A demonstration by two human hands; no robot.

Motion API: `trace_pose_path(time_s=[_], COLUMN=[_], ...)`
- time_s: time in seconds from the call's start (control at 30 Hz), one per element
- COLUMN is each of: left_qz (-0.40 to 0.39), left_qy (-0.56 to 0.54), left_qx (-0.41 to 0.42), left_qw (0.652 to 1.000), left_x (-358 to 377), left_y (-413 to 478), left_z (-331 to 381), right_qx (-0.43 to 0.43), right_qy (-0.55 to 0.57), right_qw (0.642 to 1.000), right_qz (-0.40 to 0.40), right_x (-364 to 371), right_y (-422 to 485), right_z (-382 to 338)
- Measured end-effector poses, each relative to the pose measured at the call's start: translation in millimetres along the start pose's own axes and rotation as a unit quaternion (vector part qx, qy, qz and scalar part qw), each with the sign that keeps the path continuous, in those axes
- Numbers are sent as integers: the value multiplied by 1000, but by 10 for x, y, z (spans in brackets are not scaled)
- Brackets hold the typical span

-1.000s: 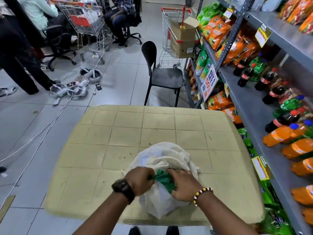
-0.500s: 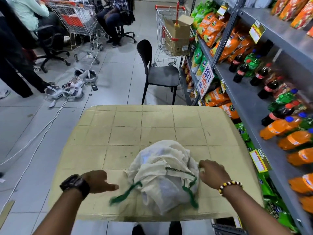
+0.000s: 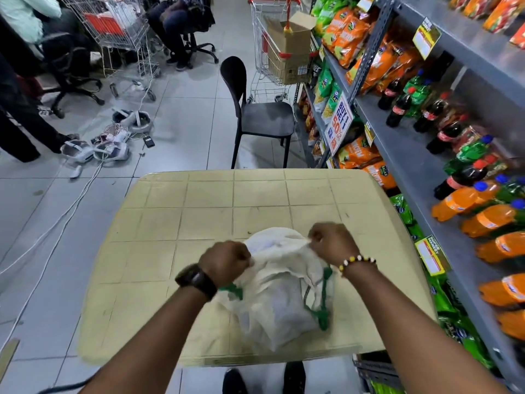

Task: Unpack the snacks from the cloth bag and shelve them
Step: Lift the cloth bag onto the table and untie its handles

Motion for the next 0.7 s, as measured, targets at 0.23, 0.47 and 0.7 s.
trace_pose_path(time_s=[0.23, 0.47, 0.7], left_qz=[56, 81, 134], left_qy=[-360, -364, -406], left_qx=[-265, -264, -308], left_qw=[893, 889, 850], left_x=[-162, -12, -74], left_y=[281, 156, -13], left_z=[-503, -805, -1365], right_qx=[-30, -133, -124], right_qy=[175, -2, -114], right_qw=[983, 977, 924], right_qz=[41, -167, -342], right_x=[13, 830, 668], right_y=[-44, -774, -1180], right_z=[-741, -699, 4])
Point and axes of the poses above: each hand's wrist, its own y-axis towards the middle knuckle, its own x-axis out of the palm, z = x × y, the point moved 10 cm from there along y, towards the middle knuckle, and after that the axes turned 15 degrees about z, right-handed, at the moved point
